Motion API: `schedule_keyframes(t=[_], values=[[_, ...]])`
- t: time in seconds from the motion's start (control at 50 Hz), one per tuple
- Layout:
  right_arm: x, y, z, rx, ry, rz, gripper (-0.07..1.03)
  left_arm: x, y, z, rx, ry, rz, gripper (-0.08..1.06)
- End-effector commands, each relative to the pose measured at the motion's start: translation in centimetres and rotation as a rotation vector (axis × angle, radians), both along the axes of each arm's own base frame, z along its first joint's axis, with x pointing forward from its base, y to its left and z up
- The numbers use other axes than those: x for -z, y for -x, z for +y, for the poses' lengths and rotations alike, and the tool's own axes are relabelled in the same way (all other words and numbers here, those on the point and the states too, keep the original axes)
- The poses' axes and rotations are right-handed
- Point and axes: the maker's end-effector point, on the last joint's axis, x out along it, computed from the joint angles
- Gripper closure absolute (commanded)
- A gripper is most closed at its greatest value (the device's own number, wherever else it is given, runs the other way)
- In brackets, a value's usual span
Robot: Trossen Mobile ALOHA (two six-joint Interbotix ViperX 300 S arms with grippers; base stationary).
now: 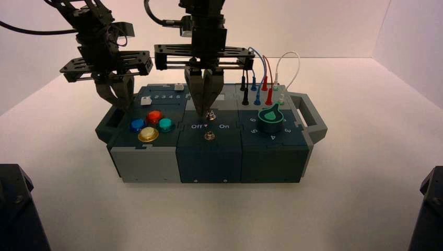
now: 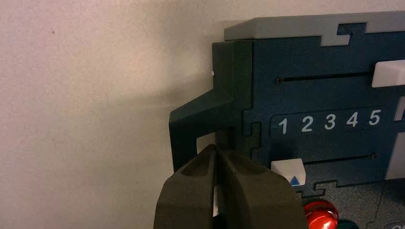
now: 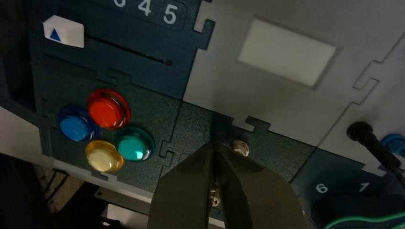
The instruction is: Flip the top switch on with the right gripper.
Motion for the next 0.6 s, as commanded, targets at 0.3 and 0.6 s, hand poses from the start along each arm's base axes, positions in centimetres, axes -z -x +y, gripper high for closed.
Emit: schedule_keyframes(t=[0.3, 0.6], values=[[-1.8, -2.0, -0.8, 0.035, -0.041, -0.066, 0.99, 2.2, 1.0, 0.2, 0.059, -0.029, 0.060, 1.01], [-5.4, -2.0, 0.7, -0.028, -0.134, -0.157, 0.99, 1.8, 0.8, 0.1, 0.057, -0.023, 0.032, 1.01]])
